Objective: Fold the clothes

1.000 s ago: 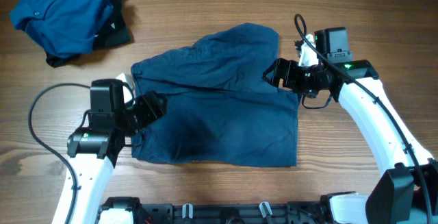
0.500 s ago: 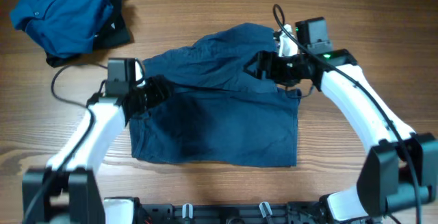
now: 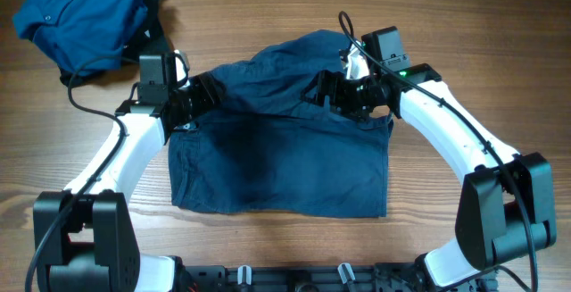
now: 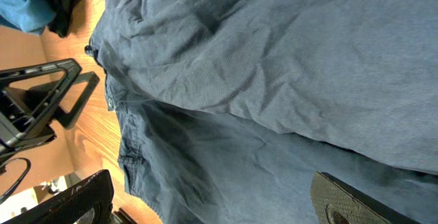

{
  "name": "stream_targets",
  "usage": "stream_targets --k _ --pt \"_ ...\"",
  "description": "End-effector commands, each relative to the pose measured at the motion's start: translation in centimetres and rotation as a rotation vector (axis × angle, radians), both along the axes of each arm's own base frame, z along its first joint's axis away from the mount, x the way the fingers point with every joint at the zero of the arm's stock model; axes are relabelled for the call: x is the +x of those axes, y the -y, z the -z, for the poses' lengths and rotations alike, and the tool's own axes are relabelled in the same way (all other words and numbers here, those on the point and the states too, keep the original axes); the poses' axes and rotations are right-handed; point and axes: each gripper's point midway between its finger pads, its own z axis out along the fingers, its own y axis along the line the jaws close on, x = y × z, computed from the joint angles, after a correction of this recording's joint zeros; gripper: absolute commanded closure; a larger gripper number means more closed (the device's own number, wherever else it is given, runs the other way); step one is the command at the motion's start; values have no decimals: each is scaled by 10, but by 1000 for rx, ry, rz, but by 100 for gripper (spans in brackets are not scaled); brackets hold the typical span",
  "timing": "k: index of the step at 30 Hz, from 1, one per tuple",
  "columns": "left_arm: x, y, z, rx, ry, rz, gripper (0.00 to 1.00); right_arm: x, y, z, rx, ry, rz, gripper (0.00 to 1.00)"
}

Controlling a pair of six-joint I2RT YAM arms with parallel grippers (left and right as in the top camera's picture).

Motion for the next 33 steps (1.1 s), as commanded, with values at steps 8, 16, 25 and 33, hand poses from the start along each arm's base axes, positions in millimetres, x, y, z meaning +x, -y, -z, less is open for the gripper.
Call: stream_targets --k 8,16,25,33 --pt "-5 3 23 -152 -177 -231 35 1 -1 1 -12 -11 1 5" --pt "8 14 39 -213 -174 -216 31 -3 2 5 -34 -31 3 4" --pt "14 25 30 -276 -148 -170 39 -5 13 13 -101 -40 23 3" --pt "24 25 23 -284 -94 -165 71 -11 15 25 -110 -68 23 3"
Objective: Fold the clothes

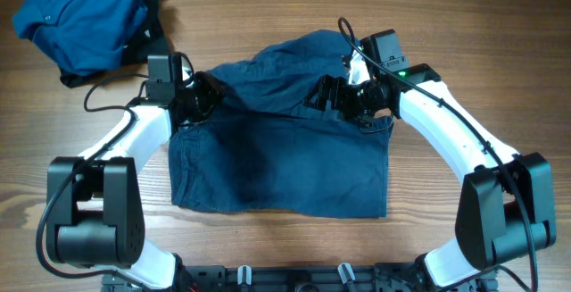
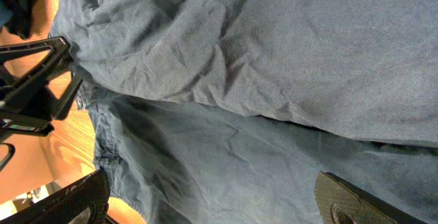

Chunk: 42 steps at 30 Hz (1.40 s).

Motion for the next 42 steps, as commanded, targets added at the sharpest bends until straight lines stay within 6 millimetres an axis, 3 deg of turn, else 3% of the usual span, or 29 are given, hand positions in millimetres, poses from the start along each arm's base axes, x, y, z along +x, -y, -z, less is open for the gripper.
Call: stream_targets --k 1,3,4,9,14,18,22,24,26,29,33,38,42 --pt "9 5 -6 -18 35 14 79 -2 2 14 -27 -22 -3 3" --pt "12 5 -8 -16 50 13 94 -4 2 16 -29 -30 -4 3" --pt "13 5 -9 -17 56 13 96 -4 2 17 -30 -33 -5 3" --pt "21 6 -16 -21 99 16 96 -4 1 17 -33 -14 -33 4" --pt "35 7 -33 -25 194 16 96 -14 -18 17 -60 81 -211 8" --pt "42 7 -41 -27 237 17 96 -9 -25 27 -205 165 -240 16" --pt "42 7 -40 -26 237 17 96 8 -33 28 -383 341 -279 11" --pt "39 7 -37 -25 219 17 85 17 -34 25 -445 405 -273 6" --pt "34 7 -32 -21 189 21 59 23 -32 22 -471 435 -251 3" --pt "29 6 -27 5 180 52 43 28 -23 22 -457 397 -164 4" --pt "29 5 -29 29 194 74 43 35 -11 22 -416 351 -77 24" --pt "30 5 -42 28 228 74 43 34 -10 27 -380 319 -80 33" --pt "29 5 -49 27 241 74 42 33 -11 49 -387 273 -82 33"
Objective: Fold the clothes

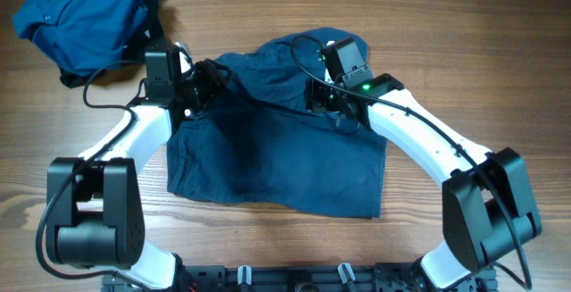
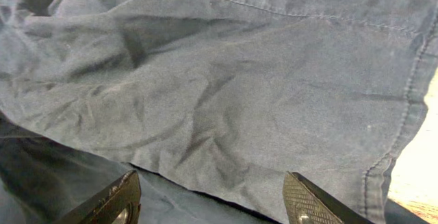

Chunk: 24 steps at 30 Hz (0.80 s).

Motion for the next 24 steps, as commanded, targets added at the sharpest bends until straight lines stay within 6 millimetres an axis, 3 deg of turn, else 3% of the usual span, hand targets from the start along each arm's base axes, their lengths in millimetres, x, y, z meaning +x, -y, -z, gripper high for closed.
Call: stream_targets --k 1,6,13,17,24 --pt "4 2 -27 7 69 25 42 -8 -5 38 4 -96 0 33" --pt "0 3 -35 7 75 30 42 -13 -2 73 -33 -164 3 39" --pt "-7 2 -47 12 83 35 47 -18 8 89 -70 -209 33 60" --pt "-13 -1 -58 73 118 67 47 -22 35 94 -139 -245 103 66" --pt "-21 -19 -72 166 131 12 47 -22 81 97 -274 -260 190 67"
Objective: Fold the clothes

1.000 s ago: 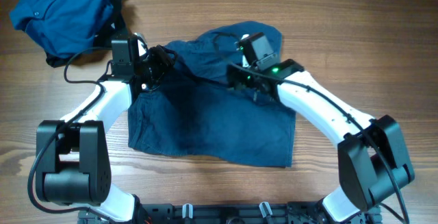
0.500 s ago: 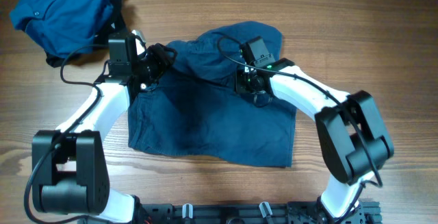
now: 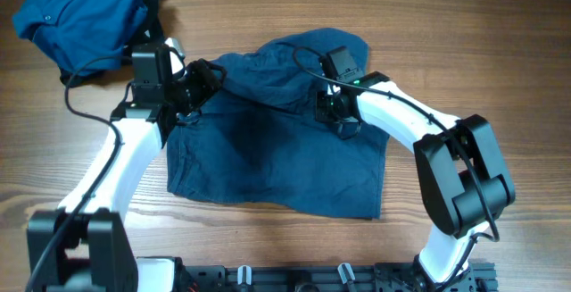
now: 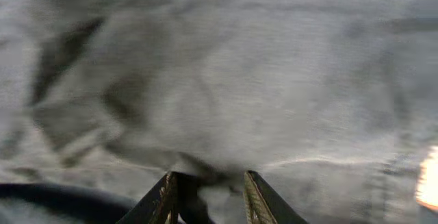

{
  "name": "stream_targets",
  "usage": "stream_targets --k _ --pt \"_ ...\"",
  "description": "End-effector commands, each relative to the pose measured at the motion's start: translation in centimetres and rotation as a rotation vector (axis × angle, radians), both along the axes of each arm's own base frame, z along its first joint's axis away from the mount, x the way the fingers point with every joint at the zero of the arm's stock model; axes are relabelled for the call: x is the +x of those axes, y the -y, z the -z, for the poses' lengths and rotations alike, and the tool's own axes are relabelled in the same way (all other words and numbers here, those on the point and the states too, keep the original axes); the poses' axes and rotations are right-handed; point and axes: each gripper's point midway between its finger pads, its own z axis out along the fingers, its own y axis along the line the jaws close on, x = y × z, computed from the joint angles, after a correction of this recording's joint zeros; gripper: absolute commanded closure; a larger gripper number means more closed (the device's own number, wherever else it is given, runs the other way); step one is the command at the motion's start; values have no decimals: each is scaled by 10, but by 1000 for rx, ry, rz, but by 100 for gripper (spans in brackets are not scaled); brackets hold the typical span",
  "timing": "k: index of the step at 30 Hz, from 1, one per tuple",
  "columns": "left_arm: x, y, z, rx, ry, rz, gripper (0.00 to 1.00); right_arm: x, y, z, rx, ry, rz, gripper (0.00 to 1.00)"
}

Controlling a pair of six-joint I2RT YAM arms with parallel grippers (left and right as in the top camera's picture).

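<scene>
A dark blue garment [image 3: 277,149] lies spread in the middle of the table, its upper part folded down in a rumpled flap [image 3: 285,64]. My right gripper [image 3: 332,106] [image 4: 210,176] presses into the flap's lower edge, its jaws drawn close on a pinched ridge of cloth; that wrist view is blurred. My left gripper [image 3: 202,79] sits at the garment's upper left corner, where the cloth bunches up into it.
A heap of brighter blue clothing [image 3: 76,15] over something black lies at the far left corner. Bare wooden table [image 3: 482,51] surrounds the garment. Cables loop off both wrists above the cloth.
My right gripper's jaws, wide open over the flap before, now stand close together with a fold of cloth between them. The left gripper stays at the corner; its arm has shifted left.
At first both grippers were on the garment's upper part, the right one open near the right side. The right gripper then stood further left on the flap, and the garment's lower edge had skewed. Now it pinches the flap's edge.
</scene>
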Motion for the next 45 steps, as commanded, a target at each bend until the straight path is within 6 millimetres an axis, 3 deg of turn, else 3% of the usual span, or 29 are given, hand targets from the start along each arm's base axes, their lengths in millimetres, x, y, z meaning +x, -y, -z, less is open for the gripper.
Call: stream_targets --k 1,13,20,26,29,33,36,41,44,45 --pt "3 -15 -23 103 77 -27 47 -6 56 23 -191 -47 99 67" --pt "-3 -28 -16 176 44 -64 42 -6 103 23 -267 -76 209 63" --pt "-7 -32 -11 196 21 -78 41 -13 117 21 -330 -95 238 63" --pt "-6 -34 -12 203 22 -86 41 -25 154 6 -532 -91 351 63" --pt "2 -31 -20 187 69 -88 41 -22 141 1 -455 -106 344 63" --pt "12 -16 -39 119 152 -32 42 -9 108 -15 -264 -85 299 61" --pt "16 -14 -55 119 159 -19 41 2 76 -39 -92 -42 175 54" --pt "26 -15 -97 167 210 13 41 13 51 -88 68 49 141 46" --pt "33 -23 -116 201 239 -20 42 19 25 -123 203 112 42 18" --pt "36 -25 -117 213 241 -33 43 21 16 -134 249 134 5 14"
